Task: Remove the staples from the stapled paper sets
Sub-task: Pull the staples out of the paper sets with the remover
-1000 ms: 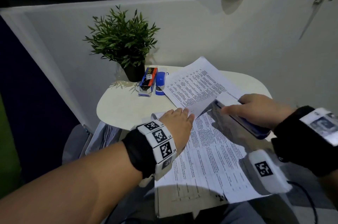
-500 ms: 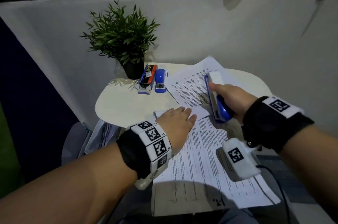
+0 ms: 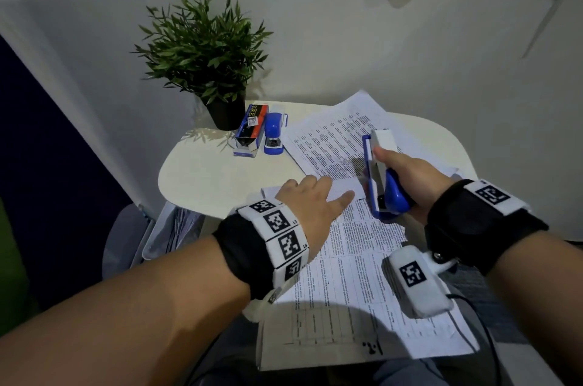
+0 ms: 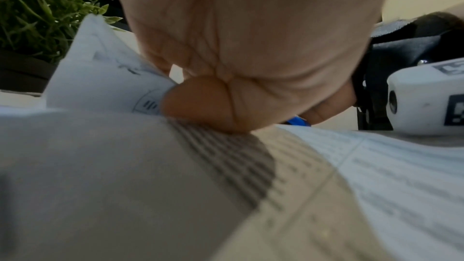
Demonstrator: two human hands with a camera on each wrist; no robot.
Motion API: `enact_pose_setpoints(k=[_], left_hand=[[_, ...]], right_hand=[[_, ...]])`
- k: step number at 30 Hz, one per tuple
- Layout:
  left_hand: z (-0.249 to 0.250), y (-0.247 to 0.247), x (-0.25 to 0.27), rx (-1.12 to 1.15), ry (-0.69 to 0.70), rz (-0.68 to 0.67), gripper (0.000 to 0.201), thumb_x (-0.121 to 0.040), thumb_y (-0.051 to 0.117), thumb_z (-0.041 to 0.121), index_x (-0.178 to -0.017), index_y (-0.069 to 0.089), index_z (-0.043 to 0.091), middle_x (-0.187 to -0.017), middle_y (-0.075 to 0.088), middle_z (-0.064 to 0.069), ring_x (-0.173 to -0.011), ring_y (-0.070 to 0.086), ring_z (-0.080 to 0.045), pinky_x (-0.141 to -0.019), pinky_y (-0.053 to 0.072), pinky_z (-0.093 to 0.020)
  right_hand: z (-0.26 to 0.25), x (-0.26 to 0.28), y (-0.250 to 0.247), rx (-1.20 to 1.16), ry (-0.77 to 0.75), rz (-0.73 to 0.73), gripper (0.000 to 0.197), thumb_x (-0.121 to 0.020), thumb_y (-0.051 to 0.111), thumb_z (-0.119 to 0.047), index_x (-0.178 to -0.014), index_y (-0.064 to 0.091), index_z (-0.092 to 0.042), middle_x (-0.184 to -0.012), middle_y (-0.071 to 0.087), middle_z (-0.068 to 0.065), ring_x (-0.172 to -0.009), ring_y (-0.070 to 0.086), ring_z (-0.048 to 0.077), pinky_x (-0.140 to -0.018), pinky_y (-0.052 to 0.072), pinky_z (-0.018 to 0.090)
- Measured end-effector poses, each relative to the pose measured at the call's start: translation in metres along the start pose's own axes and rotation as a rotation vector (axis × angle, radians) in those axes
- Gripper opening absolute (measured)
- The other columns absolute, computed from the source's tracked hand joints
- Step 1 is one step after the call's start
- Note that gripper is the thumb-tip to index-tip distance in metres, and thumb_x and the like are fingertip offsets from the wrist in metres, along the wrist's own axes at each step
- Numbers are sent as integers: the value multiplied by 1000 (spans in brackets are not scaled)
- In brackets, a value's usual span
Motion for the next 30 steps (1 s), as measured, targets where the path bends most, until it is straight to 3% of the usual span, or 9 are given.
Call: enact_pose_setpoints(k=[5, 7, 10, 13, 15, 18, 23, 27, 30], left_hand=[[-3, 2, -4, 27, 18, -30, 81, -89, 50, 18, -147, -2, 40, -127, 31, -5, -117, 35, -26, -92, 34, -37], [-14, -3, -6, 174, -4, -49, 83, -86, 51, 12, -147, 3, 38, -130, 32, -2, -121, 35, -23, -95, 36, -35], [-31, -12, -7, 453, -94, -28, 56, -96, 39, 20, -147, 18, 30, -138, 36, 0, -128, 36, -21, -101, 36, -38], [-38, -26, -8, 435, -158, 141, 21, -98, 38, 25, -115, 50, 24, -110, 56, 1, -103, 54, -22, -75, 42, -32], [-44, -36, -8, 431, -205, 237, 10, -96, 41, 19, -92, 50, 17, -88, 55, 1, -87, 56, -24, -63, 36, -29], [-51, -49, -7, 453, -235, 257, 19, -96, 40, 22, -96, 58, 18, -88, 59, -1, -85, 54, -22, -62, 34, -28], [-51, -76, 2, 385, -190, 288, 21, -94, 44, 25, -103, 63, 28, -99, 64, 2, -84, 52, -19, -59, 32, -25], [-54, -91, 13, 381, -182, 297, 23, -96, 43, 28, -106, 63, 28, -101, 63, 1, -93, 55, -21, -66, 36, -28], [-60, -94, 20, 400, -204, 303, 23, -96, 43, 30, -106, 64, 28, -100, 63, 4, -96, 55, -20, -68, 38, -28]], right_hand=[[2, 2, -5, -53, 37, -41, 33, -92, 54, -39, -84, 63, -8, -77, 62, 11, -69, 57, 25, -75, 46, 37], [-3, 3, -11, -77, 39, -61, 33, -91, 54, -40, -82, 62, -10, -73, 62, 9, -59, 59, 21, -62, 48, 31], [-25, 3, -25, -212, -40, -12, 30, -93, 51, -39, -84, 61, -12, -65, 64, 3, -53, 62, 16, -54, 53, 27], [-62, 12, -28, -314, -159, -3, 32, -95, 46, -40, -91, 60, -11, -63, 67, 0, -55, 65, 13, -51, 55, 25], [-87, 22, -23, -434, -240, -34, 28, -95, 46, -38, -86, 58, -14, -61, 65, -1, -56, 65, 12, -53, 54, 23], [-113, 32, -10, -521, -353, -55, 21, -90, 49, -35, -83, 52, -16, -64, 54, -2, -58, 56, 13, -64, 50, 25], [-129, 36, 22, 30, -640, 185, 54, -66, 54, -67, -92, 59, -19, -83, 64, 0, -80, 64, 23, -78, 54, 41], [-118, 40, 36, 489, -774, 261, 46, -80, 45, -61, -100, 53, -20, -81, 54, -13, -84, 54, 17, -73, 42, 30], [-109, 41, 34, 612, -765, 264, 58, -79, 38, -63, -108, 55, -16, -85, 57, -5, -85, 54, 20, -74, 41, 31]])
Point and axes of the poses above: each hand's wrist, its own x-axis away from the middle knuckle, its own y-axis out of the palm, z = x × y, the point moved 7 cm from there along -x, towards the middle knuckle
